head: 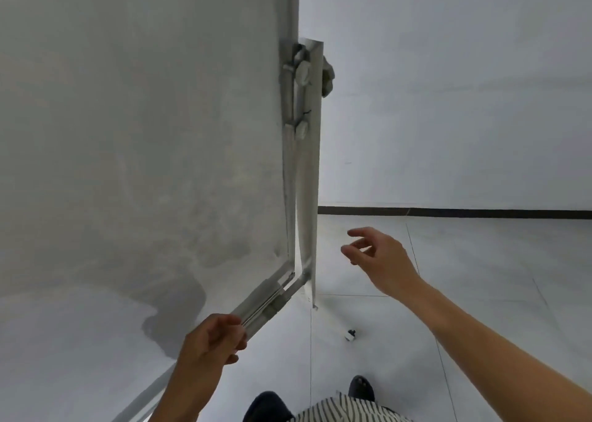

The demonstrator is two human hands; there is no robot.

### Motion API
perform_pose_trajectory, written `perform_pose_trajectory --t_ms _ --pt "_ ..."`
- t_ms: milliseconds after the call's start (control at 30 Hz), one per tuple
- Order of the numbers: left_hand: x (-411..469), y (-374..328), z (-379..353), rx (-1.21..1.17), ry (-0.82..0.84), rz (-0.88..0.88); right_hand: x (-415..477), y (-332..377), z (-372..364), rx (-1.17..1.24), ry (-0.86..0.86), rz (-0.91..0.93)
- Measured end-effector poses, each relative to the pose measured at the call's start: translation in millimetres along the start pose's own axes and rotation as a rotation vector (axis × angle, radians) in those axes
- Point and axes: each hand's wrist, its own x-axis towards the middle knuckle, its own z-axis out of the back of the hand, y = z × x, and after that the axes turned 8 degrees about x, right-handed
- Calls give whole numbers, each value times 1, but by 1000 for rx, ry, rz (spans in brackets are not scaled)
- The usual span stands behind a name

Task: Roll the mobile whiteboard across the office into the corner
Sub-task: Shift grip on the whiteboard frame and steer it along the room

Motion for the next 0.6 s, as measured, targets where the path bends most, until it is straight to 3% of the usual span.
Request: perform_pose_trajectory --t_ms 167,267,433,533,600 --pt "11 -6 -15 6 -138 93 67 40 -6 -135 200 373" --pt "15 -2 -12 -31 -213 154 89 53 -19 -186 154 528" --pt "41 -7 -5 -151 -400 210 132 79 -42 -203 247 603" --pt "59 -24 3 -305 -274 289 157 104 -62 -230 349 626" --pt "73 -39 6 -118 -304 191 170 122 -78 -258 428 643"
